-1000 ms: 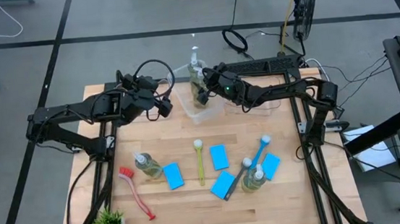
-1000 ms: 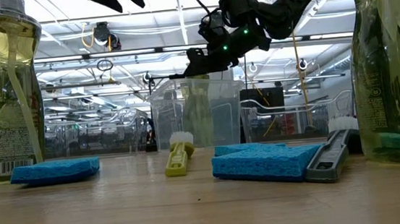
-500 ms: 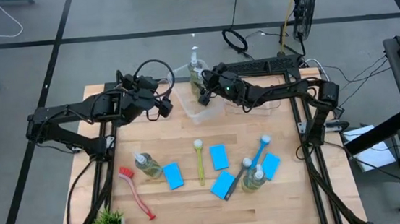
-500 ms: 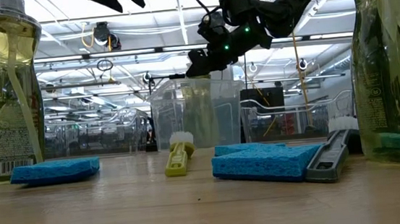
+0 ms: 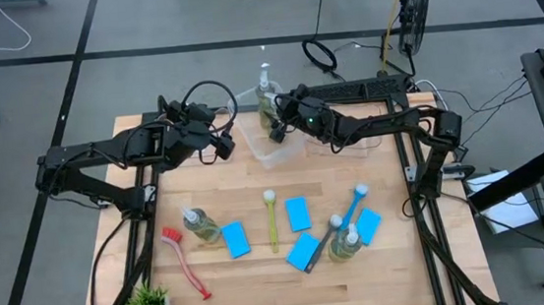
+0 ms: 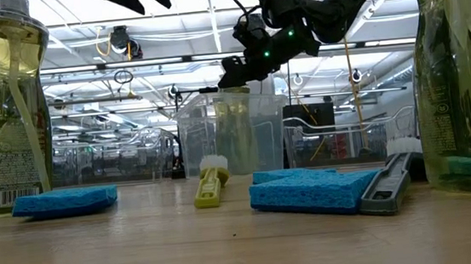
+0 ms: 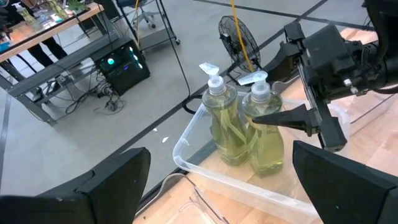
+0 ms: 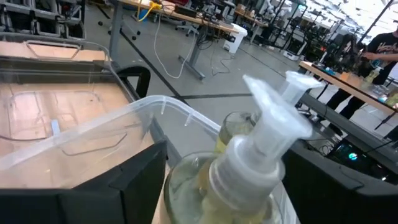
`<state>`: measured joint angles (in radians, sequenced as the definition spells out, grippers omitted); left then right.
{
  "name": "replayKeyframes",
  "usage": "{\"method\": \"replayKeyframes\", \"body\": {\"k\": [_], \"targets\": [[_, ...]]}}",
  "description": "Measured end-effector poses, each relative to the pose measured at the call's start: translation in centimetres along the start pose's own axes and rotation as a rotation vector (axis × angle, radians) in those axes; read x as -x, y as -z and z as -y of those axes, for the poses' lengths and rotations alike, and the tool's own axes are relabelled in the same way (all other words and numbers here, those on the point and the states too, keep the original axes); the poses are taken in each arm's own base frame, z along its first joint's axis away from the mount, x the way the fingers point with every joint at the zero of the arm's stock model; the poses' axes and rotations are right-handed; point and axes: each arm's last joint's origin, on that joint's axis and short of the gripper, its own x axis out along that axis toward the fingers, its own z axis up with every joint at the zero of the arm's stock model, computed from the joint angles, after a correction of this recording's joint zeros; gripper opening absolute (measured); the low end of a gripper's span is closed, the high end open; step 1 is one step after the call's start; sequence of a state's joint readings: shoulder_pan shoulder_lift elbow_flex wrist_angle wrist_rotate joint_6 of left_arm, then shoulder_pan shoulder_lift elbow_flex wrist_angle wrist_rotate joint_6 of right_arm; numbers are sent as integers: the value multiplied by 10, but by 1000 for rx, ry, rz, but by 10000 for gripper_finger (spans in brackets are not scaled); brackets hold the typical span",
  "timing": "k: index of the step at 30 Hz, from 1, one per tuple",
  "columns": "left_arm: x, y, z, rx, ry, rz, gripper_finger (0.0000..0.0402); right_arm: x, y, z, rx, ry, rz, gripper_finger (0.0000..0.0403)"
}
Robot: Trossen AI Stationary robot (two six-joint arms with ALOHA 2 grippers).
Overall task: Pick & Place Kitchen Sink Supplies
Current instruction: Put the liquid dishwashing soap into the middle transparent bin
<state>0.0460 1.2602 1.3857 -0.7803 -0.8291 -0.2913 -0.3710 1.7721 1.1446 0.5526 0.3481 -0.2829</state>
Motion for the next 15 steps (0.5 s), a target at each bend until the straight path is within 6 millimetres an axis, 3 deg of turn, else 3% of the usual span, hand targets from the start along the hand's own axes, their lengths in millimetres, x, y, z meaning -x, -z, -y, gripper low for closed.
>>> {"method": "replayKeyframes", "body": {"k": [9, 15], "targets": [[0, 0, 0, 1, 0, 0, 392, 16, -23, 9, 35, 49, 48, 320], [0, 0, 0, 1, 1, 0, 392, 44, -55, 21, 26, 56, 117, 320]]}}
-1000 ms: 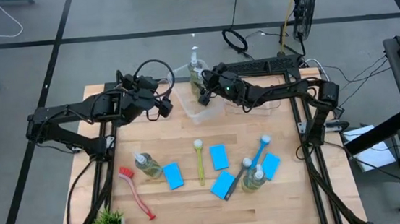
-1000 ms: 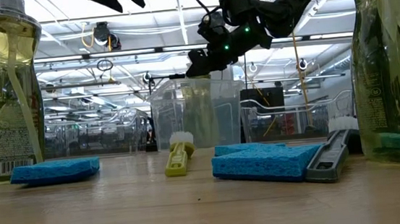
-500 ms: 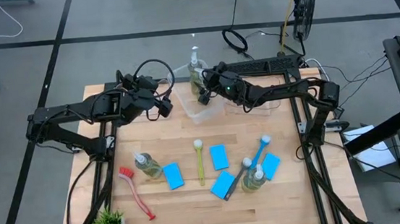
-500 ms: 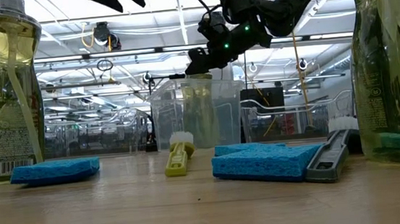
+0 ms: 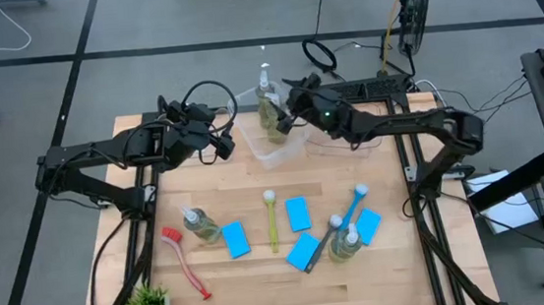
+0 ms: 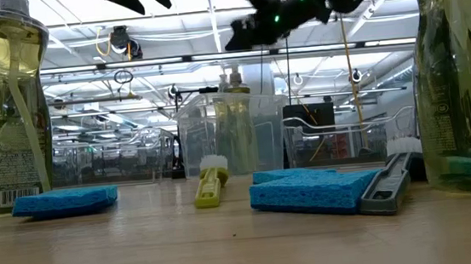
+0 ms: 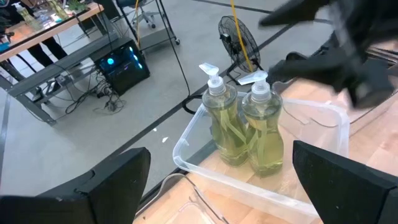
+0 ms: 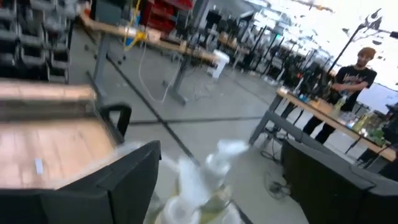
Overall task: Pick & Place Kitchen Sink Supplies
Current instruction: Put the liquid dishwashing soap into the middle transparent bin
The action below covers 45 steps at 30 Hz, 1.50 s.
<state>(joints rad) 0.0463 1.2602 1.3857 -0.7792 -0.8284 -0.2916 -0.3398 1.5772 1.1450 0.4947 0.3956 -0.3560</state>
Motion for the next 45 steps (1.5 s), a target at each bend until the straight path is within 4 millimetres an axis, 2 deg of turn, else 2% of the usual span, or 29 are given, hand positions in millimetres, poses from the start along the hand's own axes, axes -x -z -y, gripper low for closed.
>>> {"method": "replayKeyframes", "body": {"k": [6, 12, 15, 19, 25, 30, 38, 42, 45], "targets": [[3, 0, 4, 0, 62, -6, 392, 44, -39, 17, -51, -41, 36, 314], [7, 1, 10, -4, 155, -16, 392, 105, -61, 31, -19, -154, -44, 314], [9, 1, 12, -7, 166, -14, 392, 140, -66, 36, -49, -322, -73, 313], [10, 2, 13, -9, 172, -11, 392, 182, -67, 41, -186, -634, -134, 313], [10, 2, 14, -10, 174, -11, 392, 230, -62, 48, -343, -954, -268, 313], [11, 1, 14, 21, 175, -12, 392, 253, -58, 47, -408, -1130, -394, 313], [12, 2, 16, 98, 219, -31, 392, 277, -43, 39, -304, -1265, -618, 313], [14, 3, 18, 127, 238, -38, 392, 281, -32, 31, -274, -1305, -639, 313], [16, 3, 20, 155, 248, -41, 392, 280, -21, 18, -275, -1334, -608, 313]]}}
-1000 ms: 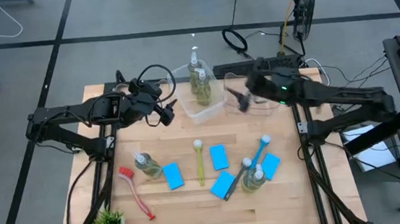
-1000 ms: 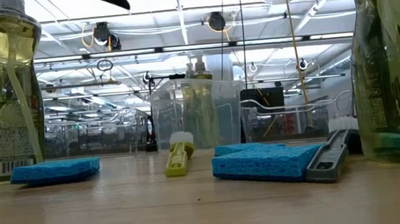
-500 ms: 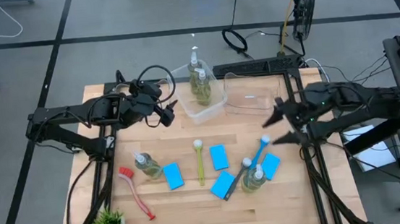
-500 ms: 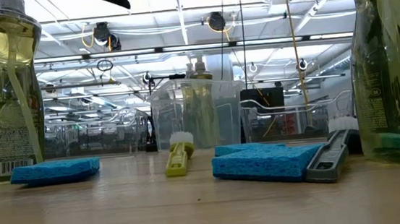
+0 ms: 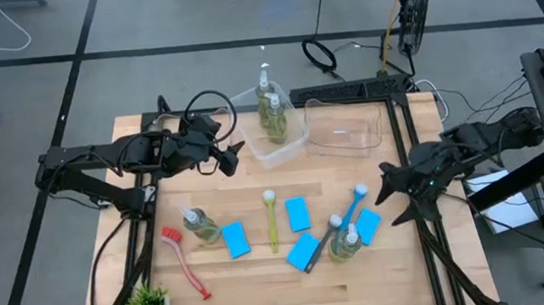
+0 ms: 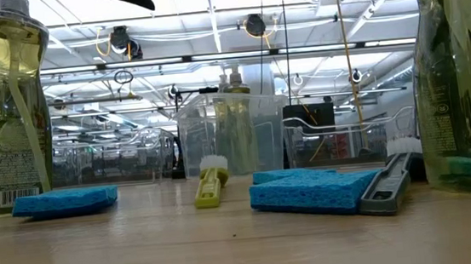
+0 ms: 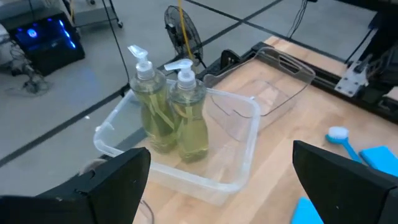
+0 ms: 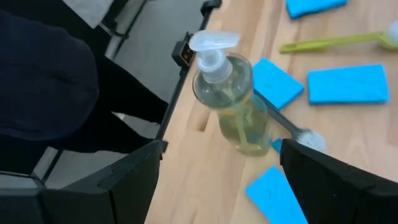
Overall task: Pick & Place Kitchen Sink Supplies
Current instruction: Put the liquid dishwashing soap into the middle transparent bin
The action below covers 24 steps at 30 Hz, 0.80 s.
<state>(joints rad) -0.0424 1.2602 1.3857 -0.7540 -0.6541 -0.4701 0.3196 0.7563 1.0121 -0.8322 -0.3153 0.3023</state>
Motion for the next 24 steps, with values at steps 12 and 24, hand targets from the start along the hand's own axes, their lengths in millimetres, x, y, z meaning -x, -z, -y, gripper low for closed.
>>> {"method": "replayKeyframes", "body": {"k": [12, 24], "targets": [[4, 2, 5, 34, 24, 1, 392, -62, 21, 23, 99, -92, 234, 313], [4, 2, 5, 53, 24, 1, 392, -84, 12, 28, 153, -62, 309, 313]]}}
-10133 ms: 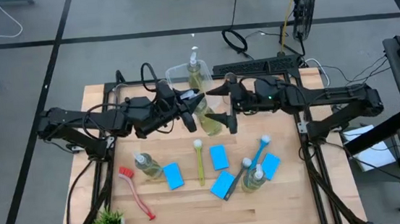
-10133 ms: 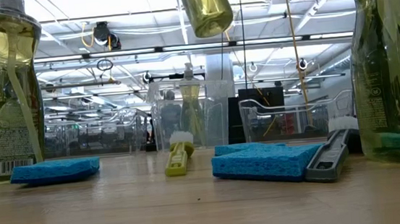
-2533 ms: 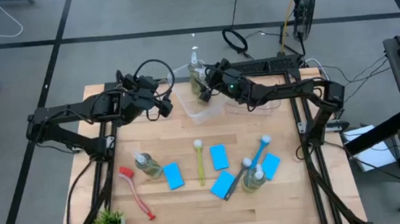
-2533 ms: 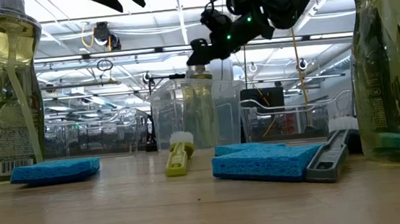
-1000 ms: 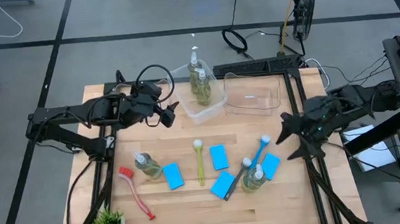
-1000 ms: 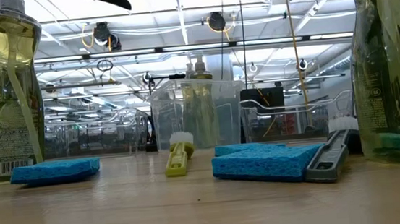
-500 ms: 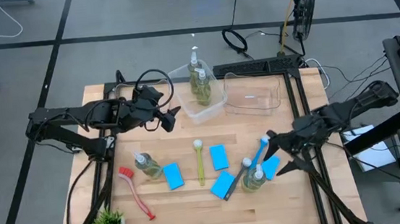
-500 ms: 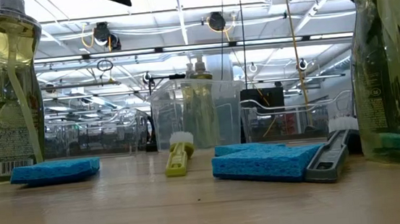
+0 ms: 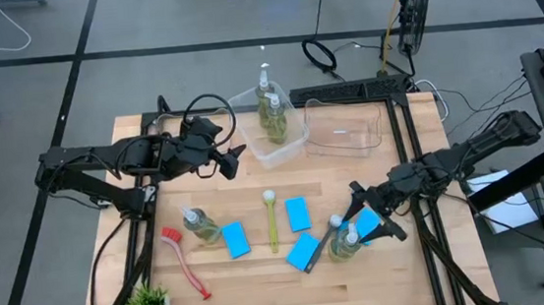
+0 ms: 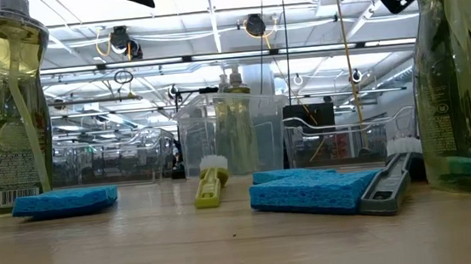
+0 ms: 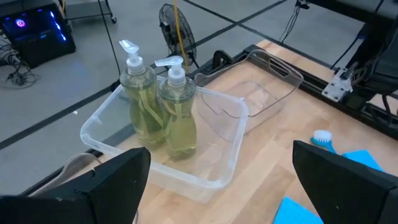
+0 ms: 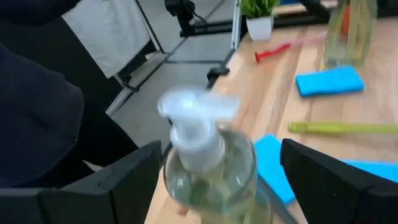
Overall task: Pick & Place Kitchen Sink Supplies
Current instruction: Put the liquid dishwashing soap into the middle transparent bin
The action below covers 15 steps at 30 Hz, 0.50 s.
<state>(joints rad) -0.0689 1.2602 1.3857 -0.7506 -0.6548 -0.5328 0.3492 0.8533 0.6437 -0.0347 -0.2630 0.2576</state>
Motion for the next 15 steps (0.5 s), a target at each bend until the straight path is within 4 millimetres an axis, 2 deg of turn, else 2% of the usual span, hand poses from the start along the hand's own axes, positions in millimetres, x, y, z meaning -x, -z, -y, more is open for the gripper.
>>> {"method": "replayKeyframes", "body": {"k": [9, 15], "targets": [[-3, 2, 2, -4, 19, -19, 392, -7, 0, 2, 10, -1, 5, 310], [-3, 2, 3, -5, 22, -21, 392, -12, 3, 4, -14, 4, -30, 274]]}}
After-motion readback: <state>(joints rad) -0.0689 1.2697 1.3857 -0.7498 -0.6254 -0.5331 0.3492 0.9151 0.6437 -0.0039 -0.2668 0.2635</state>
